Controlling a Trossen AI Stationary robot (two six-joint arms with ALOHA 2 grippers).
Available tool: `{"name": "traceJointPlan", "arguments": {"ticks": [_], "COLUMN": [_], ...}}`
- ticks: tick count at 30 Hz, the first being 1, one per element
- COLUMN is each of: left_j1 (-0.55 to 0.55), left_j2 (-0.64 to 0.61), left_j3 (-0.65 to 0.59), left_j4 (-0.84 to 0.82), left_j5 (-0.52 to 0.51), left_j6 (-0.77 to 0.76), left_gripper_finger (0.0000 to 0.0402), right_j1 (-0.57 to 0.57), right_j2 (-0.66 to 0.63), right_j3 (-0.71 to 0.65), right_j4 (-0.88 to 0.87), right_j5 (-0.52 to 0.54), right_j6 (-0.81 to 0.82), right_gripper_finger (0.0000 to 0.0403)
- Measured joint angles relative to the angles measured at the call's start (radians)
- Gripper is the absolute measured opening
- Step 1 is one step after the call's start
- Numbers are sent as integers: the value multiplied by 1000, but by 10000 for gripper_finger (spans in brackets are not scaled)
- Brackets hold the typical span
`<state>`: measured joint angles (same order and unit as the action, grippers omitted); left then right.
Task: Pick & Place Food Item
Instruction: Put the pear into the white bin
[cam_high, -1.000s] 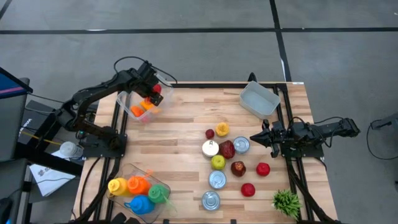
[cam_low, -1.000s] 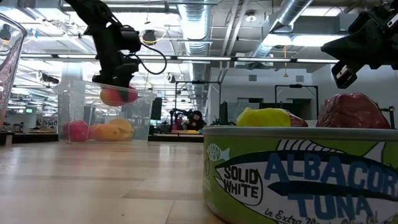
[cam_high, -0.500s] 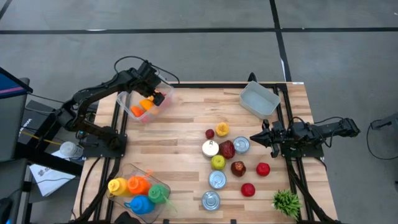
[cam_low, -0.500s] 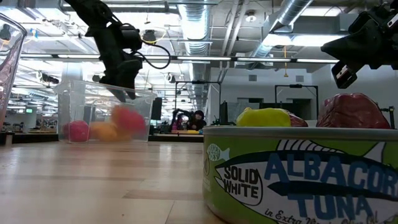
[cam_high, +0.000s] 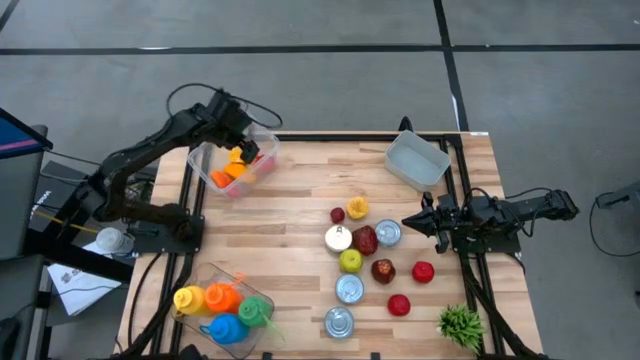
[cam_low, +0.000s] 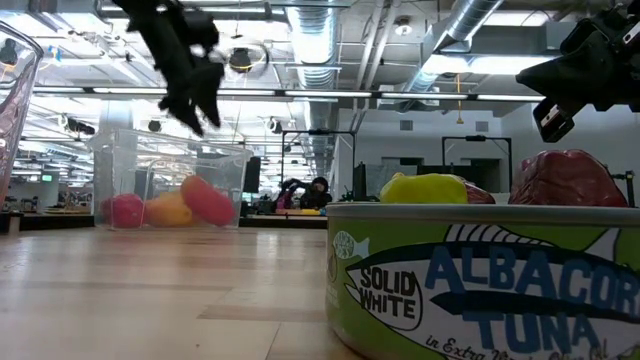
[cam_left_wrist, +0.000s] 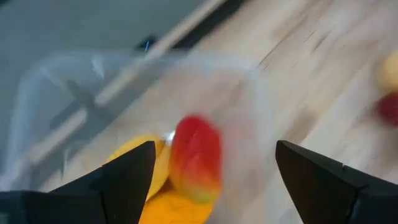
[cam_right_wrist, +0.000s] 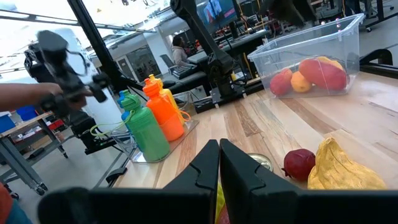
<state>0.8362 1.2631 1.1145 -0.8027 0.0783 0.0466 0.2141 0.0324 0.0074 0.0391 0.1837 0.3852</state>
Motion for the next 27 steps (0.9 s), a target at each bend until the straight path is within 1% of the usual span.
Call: {"name": "traceJointPlan", "arguments": {"ticks": [4,7,10,13,16,19,22,27], "left_j1": [-52,-139,-242,-352,-449,-509,-551,-587], "left_j2": [-91,-132,-134,-119,-64,20,125,313], "left_j3": [56,92,119,124,124,124,124,123], "left_j4": [36,122,234,376,487,587,707,916], "left_j5": [65,108,113,109,57,42,36,36], "left_j6": [-26,-47,-125,-133,-135,-137,-137,-163], "left_gripper_finger": [313,311,311,310,310,310,310,310], "right_j1": [0,0,0,0,0,0,0,0], "right_j2": [0,0,0,0,0,0,0,0], "right_j3": [0,0,0,0,0,0,0,0], "right_j4": [0,0,0,0,0,0,0,0], "right_j5": [0,0,0,0,0,0,0,0], "right_j6": [0,0,0,0,0,0,0,0], "right_gripper_finger": [10,10,10,10,10,10,10,10]}}
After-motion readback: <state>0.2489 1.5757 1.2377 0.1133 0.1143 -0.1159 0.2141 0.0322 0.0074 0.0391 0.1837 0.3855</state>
